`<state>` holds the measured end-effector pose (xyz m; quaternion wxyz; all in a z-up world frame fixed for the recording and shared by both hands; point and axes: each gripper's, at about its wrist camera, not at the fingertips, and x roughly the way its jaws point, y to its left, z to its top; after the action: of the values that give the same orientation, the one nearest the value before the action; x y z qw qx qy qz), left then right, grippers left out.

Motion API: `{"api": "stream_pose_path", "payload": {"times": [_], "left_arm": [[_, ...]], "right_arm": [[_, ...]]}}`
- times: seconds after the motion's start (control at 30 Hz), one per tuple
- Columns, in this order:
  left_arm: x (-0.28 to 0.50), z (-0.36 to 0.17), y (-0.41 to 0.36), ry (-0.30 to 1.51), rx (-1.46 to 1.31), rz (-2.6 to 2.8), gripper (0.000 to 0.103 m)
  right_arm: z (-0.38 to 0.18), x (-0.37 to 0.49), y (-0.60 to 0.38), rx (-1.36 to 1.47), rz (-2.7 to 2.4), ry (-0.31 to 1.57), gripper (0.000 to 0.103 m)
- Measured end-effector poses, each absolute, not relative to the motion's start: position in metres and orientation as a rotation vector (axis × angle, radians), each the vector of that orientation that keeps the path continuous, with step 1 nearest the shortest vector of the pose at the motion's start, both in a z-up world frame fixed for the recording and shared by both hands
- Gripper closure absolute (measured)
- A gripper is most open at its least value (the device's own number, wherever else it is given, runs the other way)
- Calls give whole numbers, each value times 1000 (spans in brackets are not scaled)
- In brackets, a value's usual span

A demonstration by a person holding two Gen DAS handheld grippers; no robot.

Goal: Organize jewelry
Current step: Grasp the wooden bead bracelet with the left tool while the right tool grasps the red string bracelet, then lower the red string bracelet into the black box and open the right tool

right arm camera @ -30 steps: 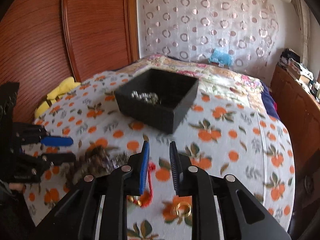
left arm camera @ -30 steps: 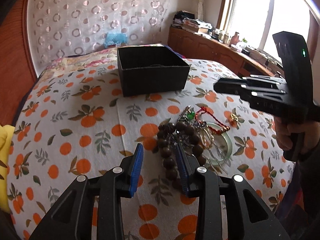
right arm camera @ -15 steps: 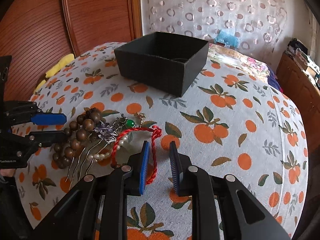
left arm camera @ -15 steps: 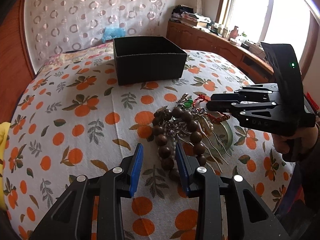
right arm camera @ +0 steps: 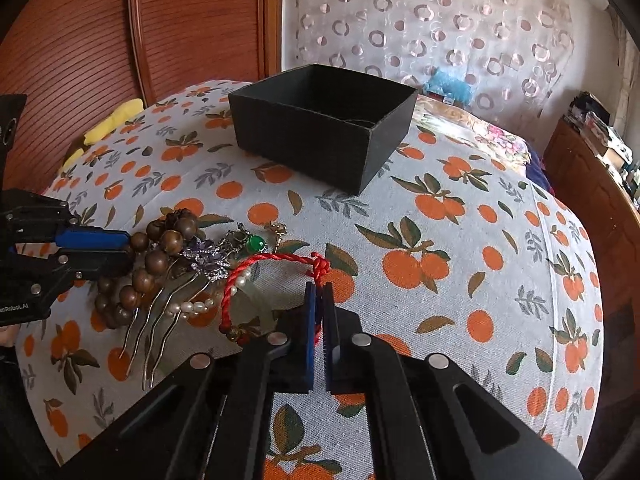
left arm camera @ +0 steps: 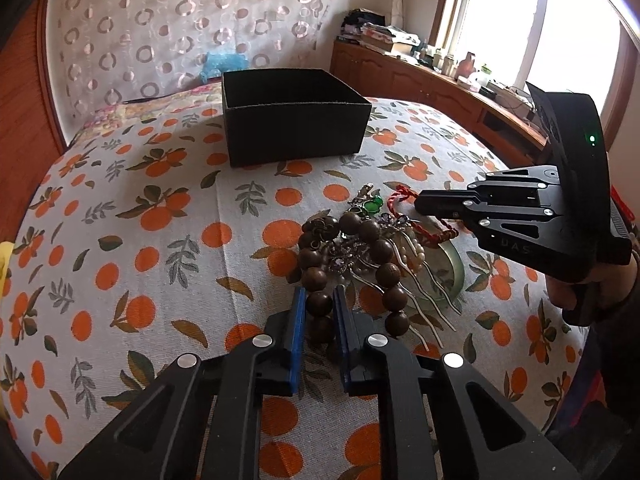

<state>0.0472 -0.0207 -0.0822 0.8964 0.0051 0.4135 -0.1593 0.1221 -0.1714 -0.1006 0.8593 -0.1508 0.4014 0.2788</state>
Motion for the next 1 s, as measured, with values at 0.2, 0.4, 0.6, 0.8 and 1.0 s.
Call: {"api": "stream_pose_path", "payload": {"times": [0.2, 0.4, 0.6, 0.8, 1.0], "left_arm": [[38, -60, -14, 781, -20, -326, 90], [31, -38, -11, 719, -21, -321, 91], [31, -20, -9, 672, -9, -311, 91], [37, -5, -6, 634, 6, -298, 91], [41, 6, -4, 608, 16, -286, 91]], "right_arm": [[-88, 117, -177, -298, 580, 809, 100], [-70, 113, -179, -283, 581, 761, 100], [-56, 113, -178, -267, 579, 723, 100], [-46, 119, -176, -255, 572, 696, 100], [-37, 129, -171, -245, 571, 676, 100]]}}
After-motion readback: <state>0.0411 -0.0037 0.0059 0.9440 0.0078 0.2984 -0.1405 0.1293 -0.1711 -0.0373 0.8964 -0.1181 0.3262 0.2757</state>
